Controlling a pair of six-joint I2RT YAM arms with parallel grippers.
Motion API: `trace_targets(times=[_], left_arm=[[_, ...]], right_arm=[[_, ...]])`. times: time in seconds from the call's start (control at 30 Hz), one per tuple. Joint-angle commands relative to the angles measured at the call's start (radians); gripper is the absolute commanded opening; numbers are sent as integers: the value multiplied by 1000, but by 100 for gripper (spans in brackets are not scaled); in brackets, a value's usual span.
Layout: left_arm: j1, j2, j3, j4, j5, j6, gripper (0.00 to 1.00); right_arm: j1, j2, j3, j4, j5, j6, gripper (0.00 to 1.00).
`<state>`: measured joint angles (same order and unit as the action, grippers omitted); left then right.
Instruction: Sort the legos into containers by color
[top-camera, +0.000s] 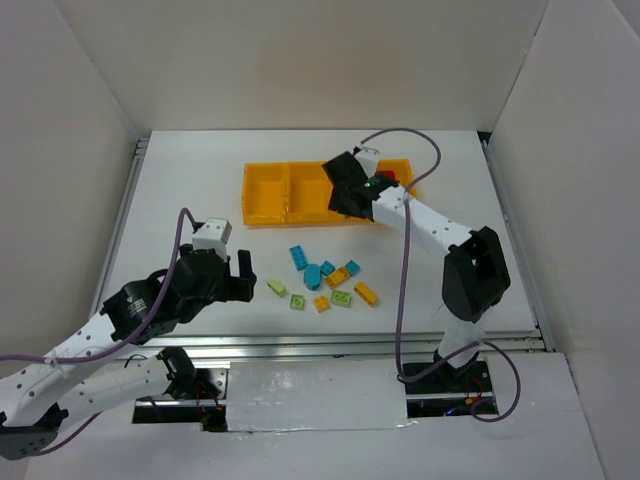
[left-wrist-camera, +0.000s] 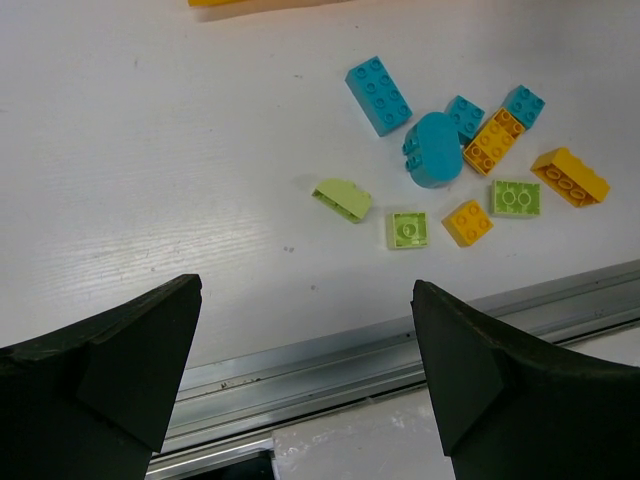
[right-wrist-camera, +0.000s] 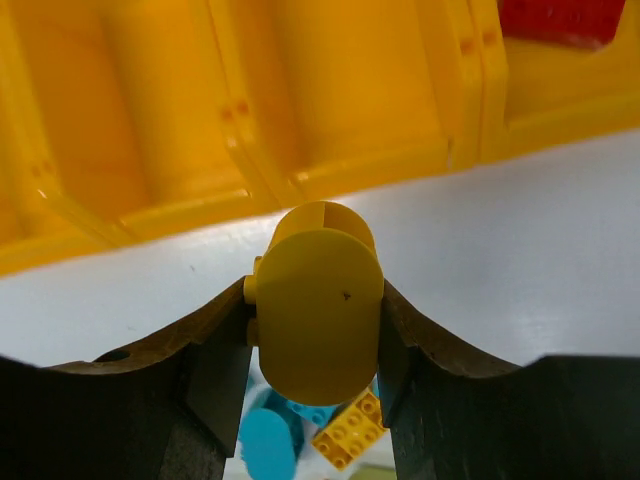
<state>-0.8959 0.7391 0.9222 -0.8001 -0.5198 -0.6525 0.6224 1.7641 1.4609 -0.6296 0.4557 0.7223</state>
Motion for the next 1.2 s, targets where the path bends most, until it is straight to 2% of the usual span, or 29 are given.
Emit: trace_targets(times=[0.0, 0.2, 0.33, 0.37, 0.4, 0.47, 0.5, 0.53, 0.63, 0.73, 0.83, 0.87, 0.93, 0.97, 1.07, 1.17], left_arm=[[-6, 14, 0, 7, -31, 2, 100], [-8, 20, 0, 9, -29, 2, 99], [-9, 22, -2, 18, -16, 10, 99], [-9, 26, -3, 18, -16, 11, 99], [-9, 28, -2, 18, -14, 11, 100], [-9, 37, 1, 18, -9, 14, 100], [-9, 39, 0, 18, -8, 16, 99], [-9, 40, 0, 18, -8, 17, 100], [-9, 34, 0, 19, -6, 16, 99], [-9, 26, 0, 19, -8, 16, 100], [-9, 11, 0, 15, -19, 8, 100], [-9, 5, 0, 15, -23, 7, 100], [-9, -13, -2, 16, -26, 5, 100], [-9, -26, -3, 18, -26, 7, 99], [-9, -33, -8, 27, -19, 11, 99], [-9, -23, -6, 32, -8, 17, 100]], right_arm=[[-53, 143, 218, -54, 18, -124, 10], [-104, 348, 553, -163, 54, -175, 14], [-127, 409, 619, -171, 57, -192, 25], [-131, 417, 630, -174, 52, -193, 47], [-133, 428, 651, -182, 57, -195, 61], [-133, 433, 662, -185, 70, -204, 83], [-133, 433, 673, -191, 72, -208, 87], [-135, 428, 673, -194, 74, -213, 97], [-130, 384, 661, -211, 81, -207, 100], [-109, 283, 590, -248, 75, -195, 100], [-90, 88, 332, -225, -29, -210, 100], [-84, -39, 132, -194, -73, -219, 100], [-84, -167, -69, -78, -188, -215, 100], [-85, -281, -229, -30, -215, -209, 100], [-84, -472, -446, 8, -294, -166, 98], [-78, -612, -552, 1, -348, -170, 94]])
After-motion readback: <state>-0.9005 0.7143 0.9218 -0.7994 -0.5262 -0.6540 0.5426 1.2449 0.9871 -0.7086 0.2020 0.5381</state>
